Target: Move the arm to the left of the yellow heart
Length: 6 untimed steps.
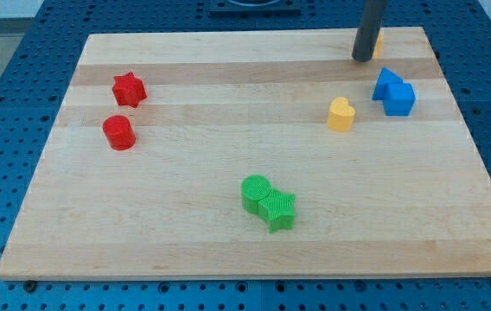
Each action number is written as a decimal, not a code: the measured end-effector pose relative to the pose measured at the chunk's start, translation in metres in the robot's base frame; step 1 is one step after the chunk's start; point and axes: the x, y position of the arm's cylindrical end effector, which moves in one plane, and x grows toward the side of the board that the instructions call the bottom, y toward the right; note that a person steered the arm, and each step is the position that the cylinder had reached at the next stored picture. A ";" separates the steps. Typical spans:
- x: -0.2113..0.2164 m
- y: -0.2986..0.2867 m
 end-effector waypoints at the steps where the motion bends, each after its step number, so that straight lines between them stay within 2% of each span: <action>1: -0.002 0.002; 3: 0.032 -0.028; 5: 0.049 -0.097; 6: 0.078 -0.114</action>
